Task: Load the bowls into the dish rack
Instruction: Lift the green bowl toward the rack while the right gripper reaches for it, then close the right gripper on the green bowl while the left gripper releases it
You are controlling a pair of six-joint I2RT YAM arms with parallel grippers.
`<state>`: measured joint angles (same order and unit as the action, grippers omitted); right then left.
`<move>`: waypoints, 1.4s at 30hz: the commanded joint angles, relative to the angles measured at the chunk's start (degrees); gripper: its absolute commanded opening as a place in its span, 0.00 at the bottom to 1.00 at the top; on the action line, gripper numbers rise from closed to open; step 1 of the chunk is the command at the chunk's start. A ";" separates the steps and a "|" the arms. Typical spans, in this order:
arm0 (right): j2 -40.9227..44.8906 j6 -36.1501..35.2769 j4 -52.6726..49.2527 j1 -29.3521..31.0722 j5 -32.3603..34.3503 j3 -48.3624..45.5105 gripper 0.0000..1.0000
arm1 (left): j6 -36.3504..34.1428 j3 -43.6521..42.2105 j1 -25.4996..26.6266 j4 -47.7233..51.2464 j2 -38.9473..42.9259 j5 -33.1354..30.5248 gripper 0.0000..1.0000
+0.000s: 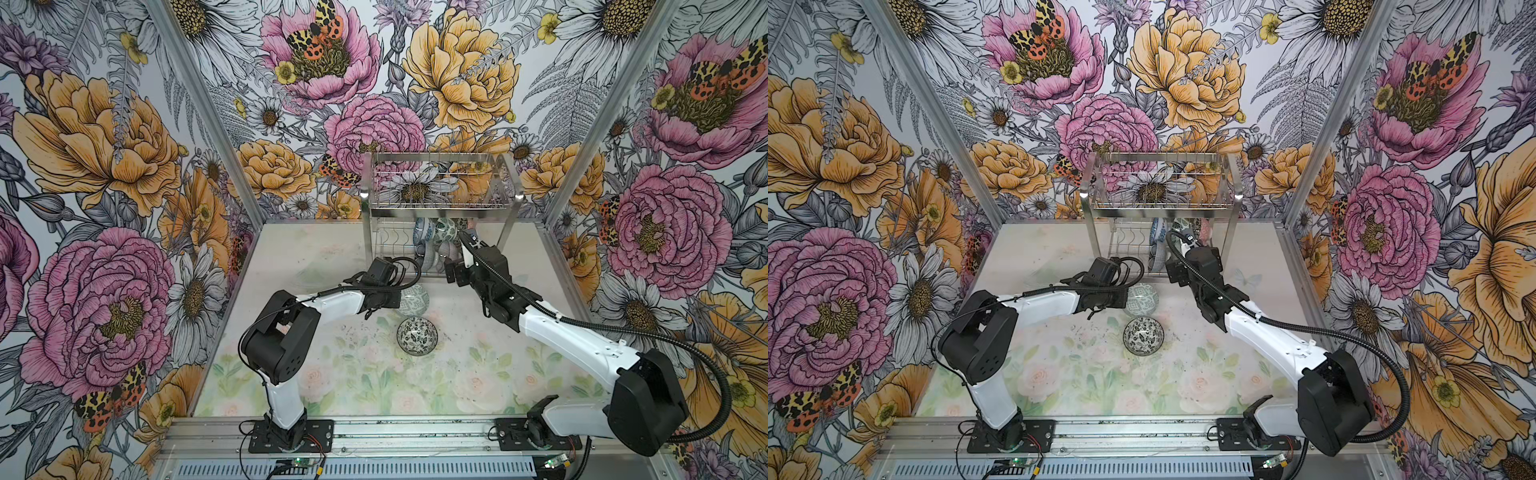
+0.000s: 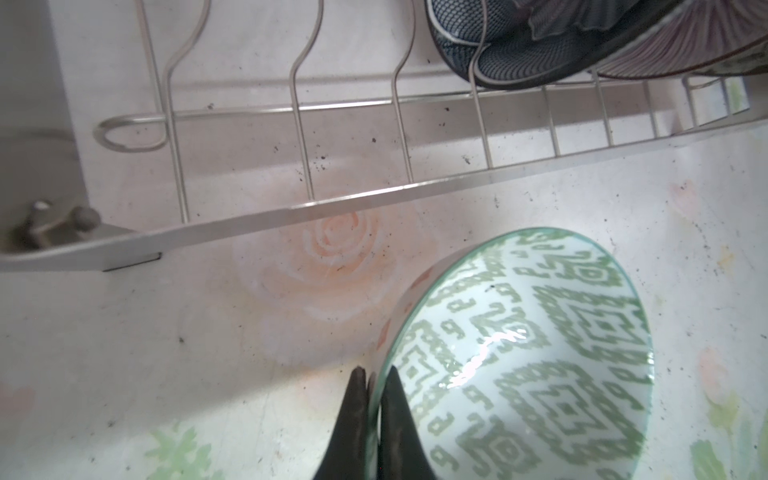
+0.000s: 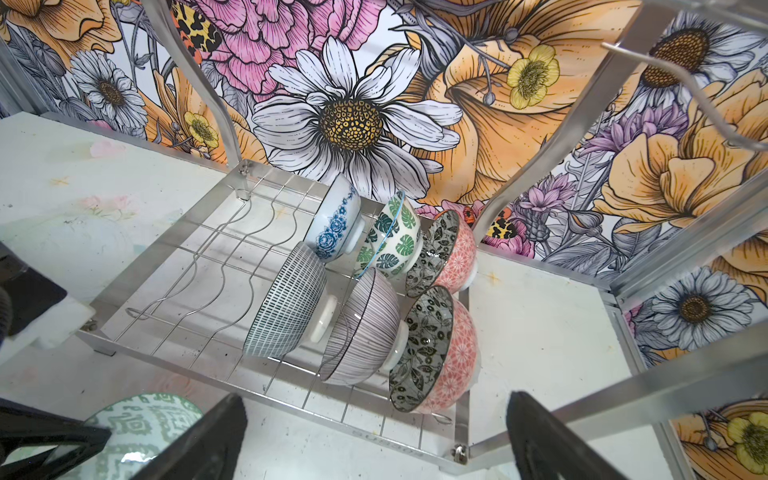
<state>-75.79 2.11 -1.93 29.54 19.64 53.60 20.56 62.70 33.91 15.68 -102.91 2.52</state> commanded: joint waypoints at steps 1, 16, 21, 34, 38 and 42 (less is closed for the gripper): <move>2.33 0.68 -0.30 -0.45 -0.12 -0.38 0.99 | -2.14 0.56 -0.07 2.05 4.41 -1.88 0.00; 7.20 4.79 -3.75 0.36 -8.60 1.62 1.00 | -5.63 -3.89 1.21 0.97 24.11 -14.00 0.00; 7.38 5.25 -4.38 4.23 -9.71 4.24 1.00 | -6.22 -6.82 3.84 -6.33 29.43 -22.59 0.00; 1.38 9.71 -4.58 9.61 -13.00 10.80 0.99 | -10.75 -5.70 8.31 -18.10 29.90 -31.74 0.00; -1.64 11.35 -4.22 9.78 -12.87 12.08 0.95 | -11.17 -5.13 8.70 -19.91 29.50 -31.25 0.00; -4.06 12.68 -2.90 9.81 -12.71 12.93 0.86 | -11.85 -5.36 8.86 -21.40 29.95 -30.28 0.00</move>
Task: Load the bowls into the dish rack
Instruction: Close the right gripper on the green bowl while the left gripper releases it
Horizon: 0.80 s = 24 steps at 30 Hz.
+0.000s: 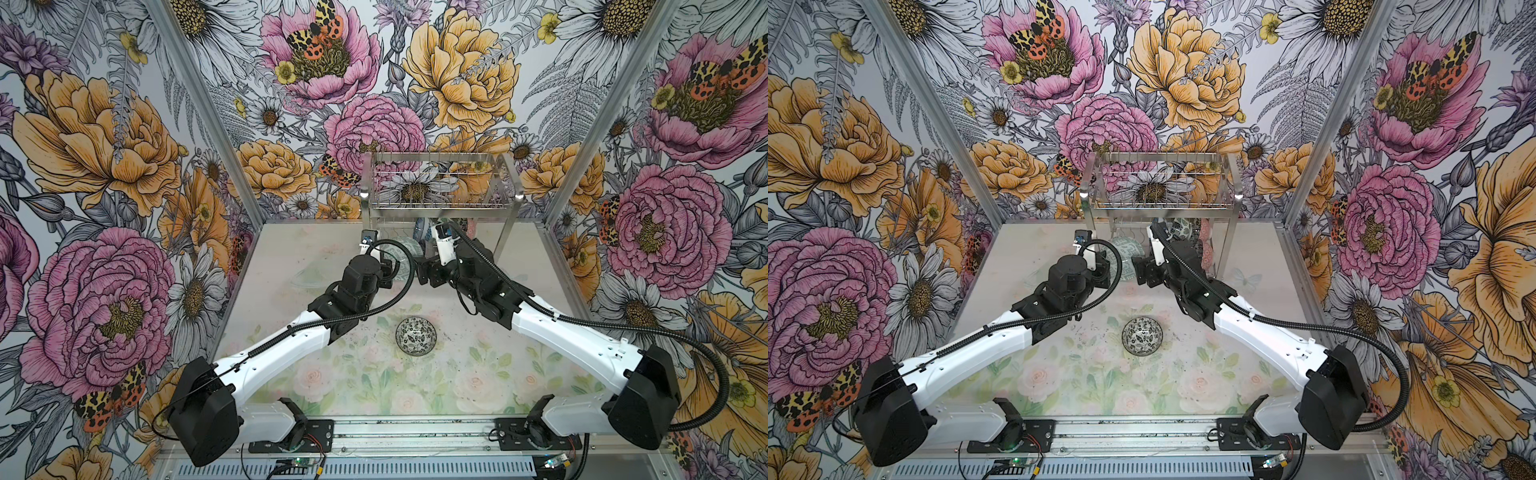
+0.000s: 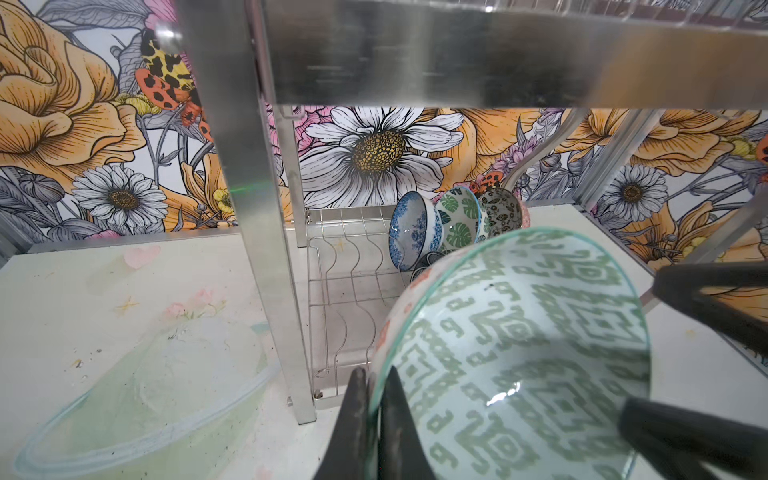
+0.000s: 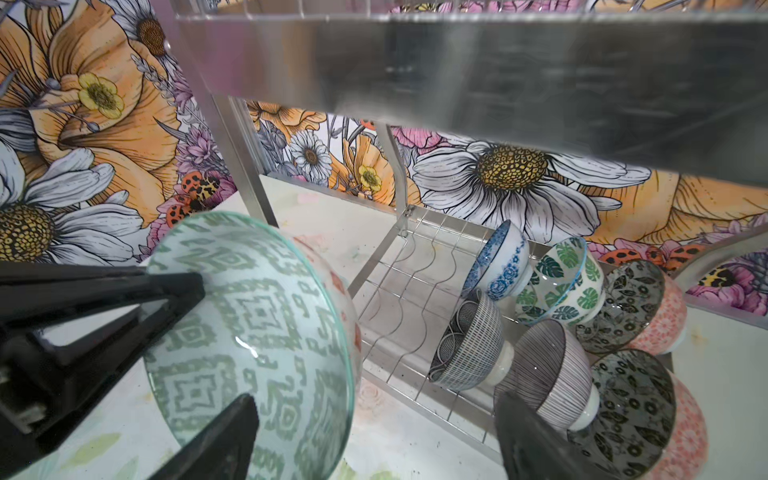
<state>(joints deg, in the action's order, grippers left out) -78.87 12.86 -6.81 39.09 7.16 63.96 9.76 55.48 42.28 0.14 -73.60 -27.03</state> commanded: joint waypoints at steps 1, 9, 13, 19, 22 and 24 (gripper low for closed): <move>-1.38 2.27 2.29 0.25 -0.31 2.72 0.83 | -1.19 1.75 0.53 -6.02 0.81 -0.64 0.00; -4.21 4.01 4.95 0.19 -1.83 3.84 0.55 | -1.35 0.38 0.58 -6.49 1.79 -0.76 0.00; -5.72 4.94 5.64 0.20 -3.10 4.64 0.43 | -1.33 -0.53 0.59 -7.09 2.45 -0.37 0.00; -6.65 5.45 6.09 0.20 -3.64 5.34 0.28 | -1.51 -1.64 0.43 -7.82 3.67 0.37 0.00; -6.61 5.42 6.02 0.19 -3.64 5.54 0.14 | -1.63 -2.29 0.41 -8.36 4.15 0.57 0.00; -6.58 5.27 5.85 0.20 -3.56 5.73 0.02 | -1.59 -2.64 0.36 -8.57 4.43 0.84 0.00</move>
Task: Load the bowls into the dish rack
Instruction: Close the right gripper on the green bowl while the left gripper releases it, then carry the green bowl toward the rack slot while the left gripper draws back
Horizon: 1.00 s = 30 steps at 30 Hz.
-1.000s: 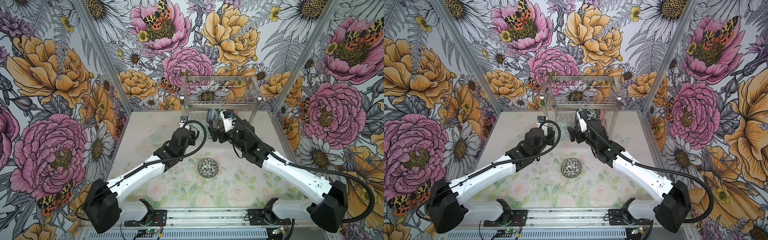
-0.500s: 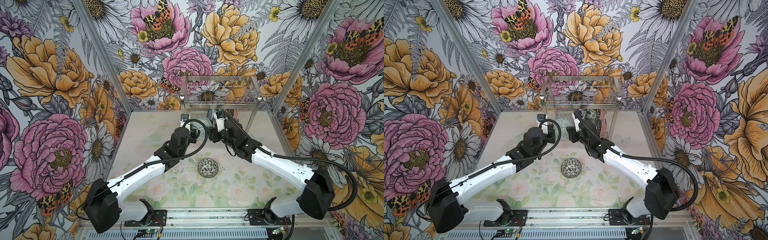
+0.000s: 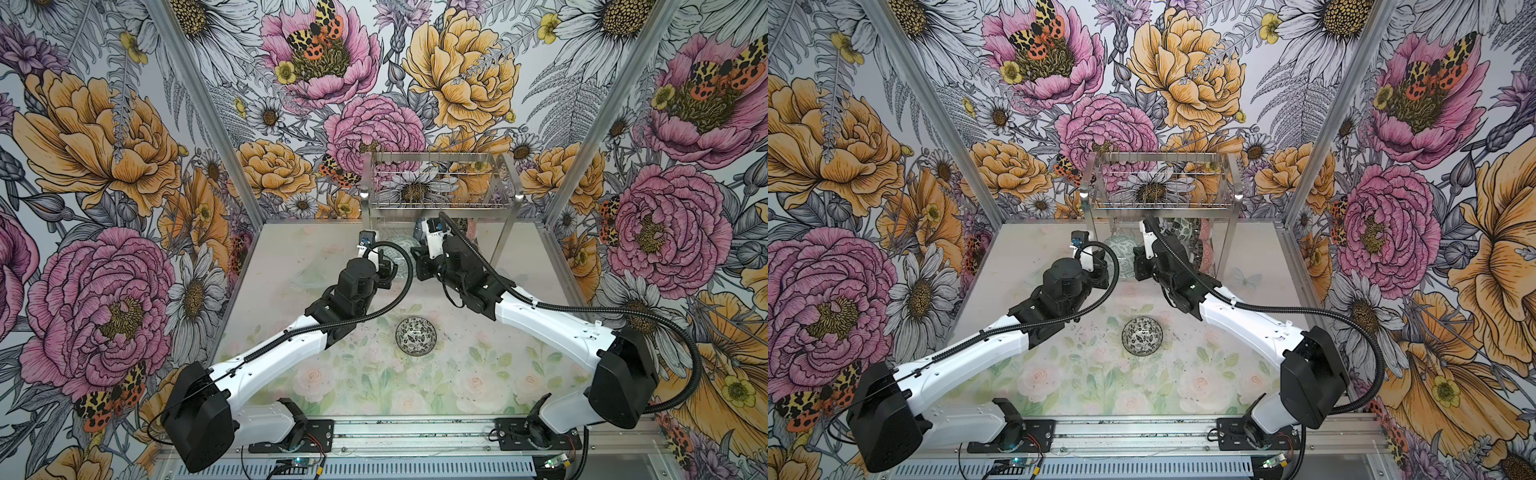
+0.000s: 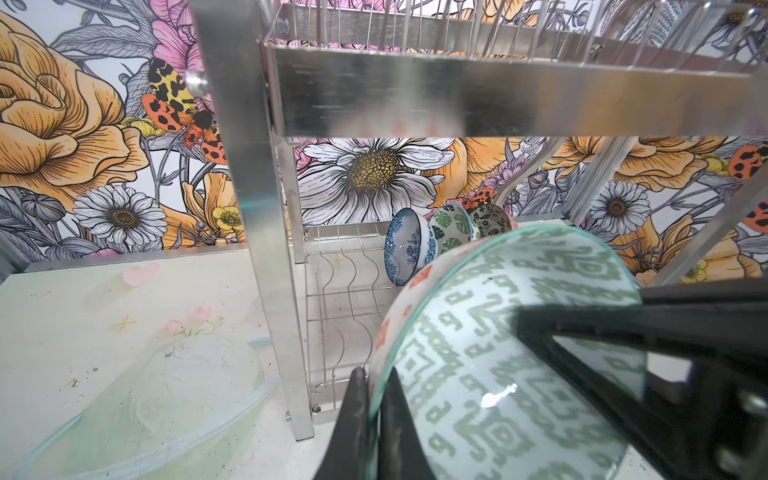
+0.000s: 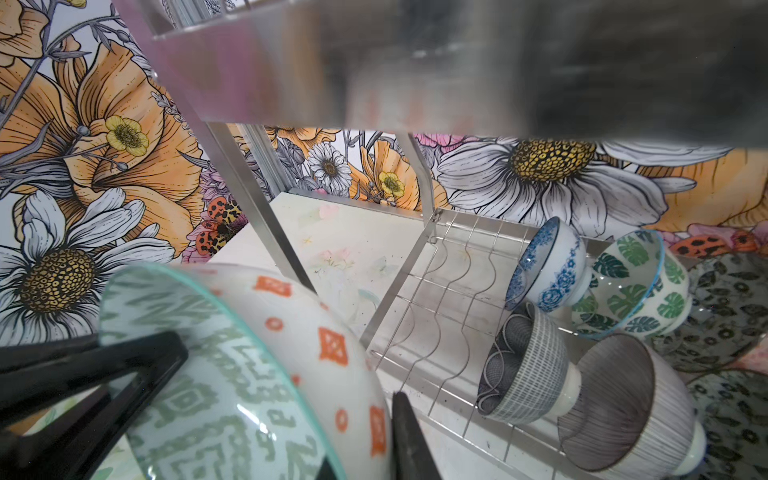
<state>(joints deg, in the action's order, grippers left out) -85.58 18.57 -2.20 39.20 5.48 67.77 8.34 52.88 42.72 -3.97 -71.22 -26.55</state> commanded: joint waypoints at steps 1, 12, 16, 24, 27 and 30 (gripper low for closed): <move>0.13 -0.45 1.14 0.15 -1.87 1.91 0.00 | -0.18 -0.19 -0.09 -4.47 2.07 0.44 0.00; 1.46 -3.18 -0.57 0.09 4.30 1.36 0.00 | 1.65 -0.72 -4.92 1.94 5.76 3.49 0.20; 1.91 -6.17 -1.25 0.16 9.11 1.18 0.00 | 0.71 0.01 -8.03 7.96 8.51 4.30 0.88; -2.92 -17.39 -0.63 3.55 27.20 3.22 0.00 | 0.91 -0.90 -16.57 18.94 14.67 6.69 0.99; -6.36 -22.19 2.22 5.51 34.58 4.38 0.00 | 1.39 -1.50 -18.68 21.24 15.49 7.38 0.99; -9.87 -27.21 6.90 7.02 40.60 5.17 0.00 | 2.05 -2.08 -20.27 22.38 15.85 7.87 0.99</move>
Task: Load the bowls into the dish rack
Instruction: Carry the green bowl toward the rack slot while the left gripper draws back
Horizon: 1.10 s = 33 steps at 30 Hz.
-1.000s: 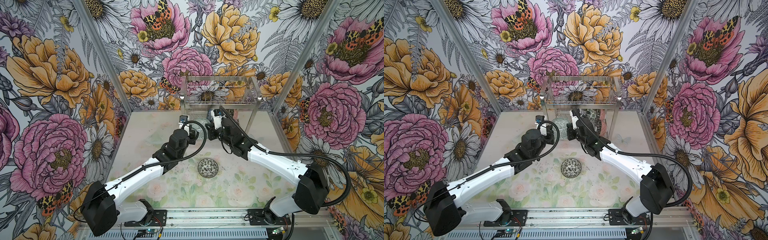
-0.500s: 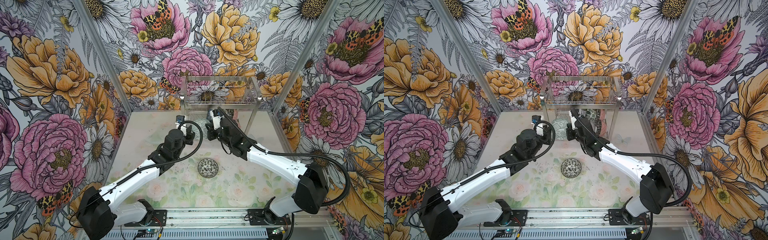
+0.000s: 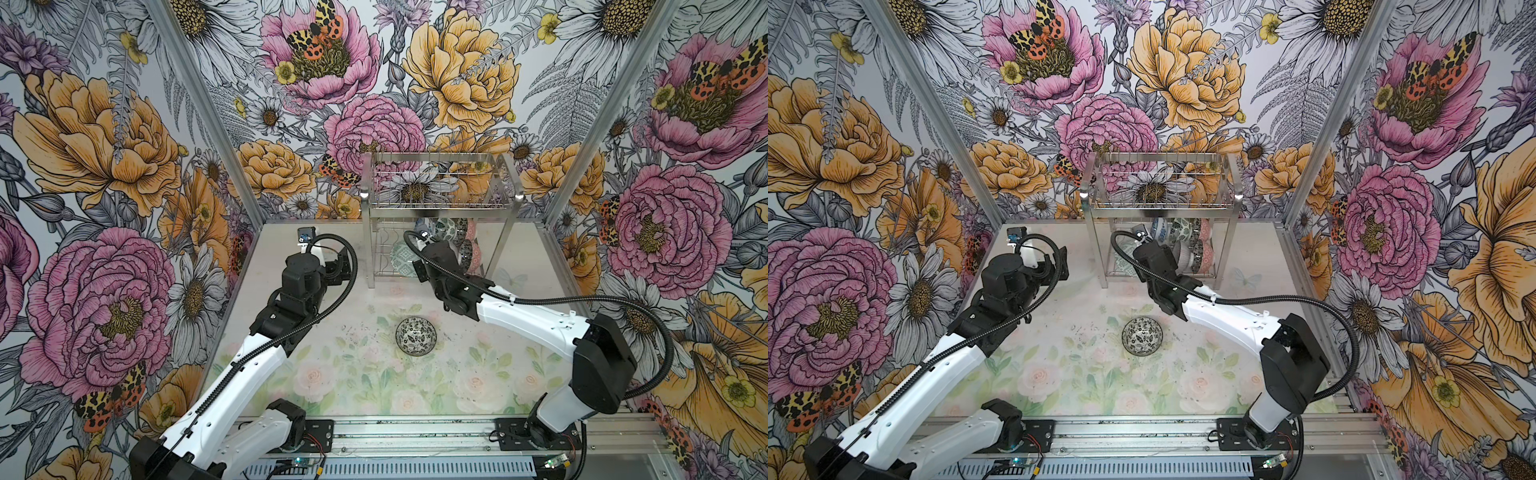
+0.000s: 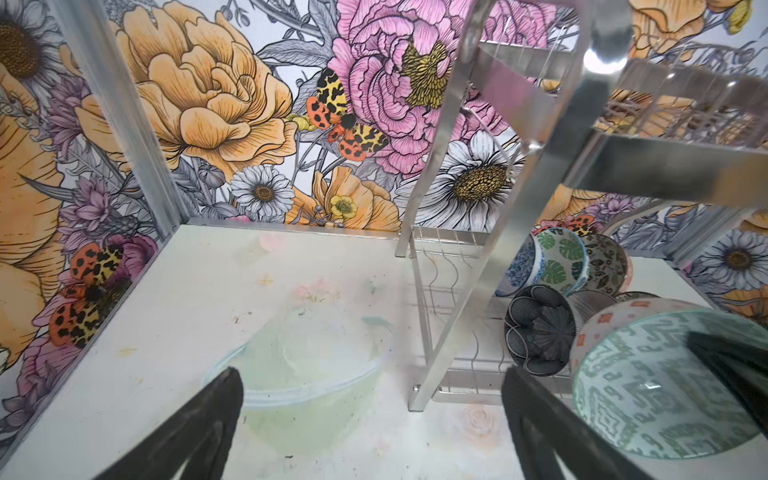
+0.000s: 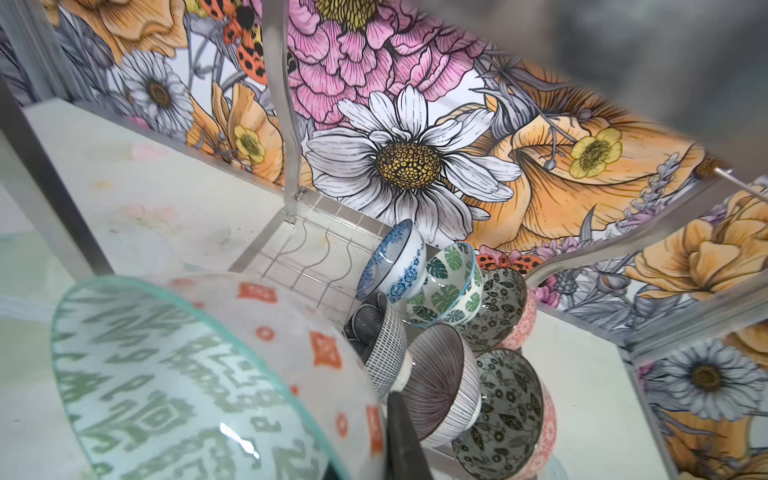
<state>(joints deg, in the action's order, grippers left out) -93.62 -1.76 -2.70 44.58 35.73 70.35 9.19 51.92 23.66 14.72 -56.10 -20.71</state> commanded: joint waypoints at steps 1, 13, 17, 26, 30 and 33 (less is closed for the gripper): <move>-2.95 -8.86 9.34 2.25 11.55 2.88 0.00 | 1.48 -1.12 -1.61 3.90 0.64 2.08 0.99; -15.20 -24.31 22.57 2.06 15.95 8.71 0.00 | 2.84 -0.25 -3.09 3.74 -2.25 4.62 0.99; -18.64 -26.77 24.22 1.16 15.91 11.36 0.00 | 2.78 -0.24 -3.30 3.57 -2.52 4.98 0.99; -25.44 -29.51 25.64 -2.84 15.41 17.81 0.00 | 2.94 -0.24 -3.68 3.30 -2.93 5.44 0.99; -28.38 -30.97 25.94 -4.18 15.25 20.99 0.00 | 2.91 -0.11 -3.71 3.34 -3.05 5.50 0.99; -30.71 -31.72 25.93 -5.19 14.91 23.57 0.00 | 2.94 -0.29 -3.85 3.21 -3.23 5.52 0.99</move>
<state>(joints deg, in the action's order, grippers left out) -122.87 -32.25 19.33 39.86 49.95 90.13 11.62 51.35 20.43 18.24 -59.07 -16.40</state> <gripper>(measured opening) 0.096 0.986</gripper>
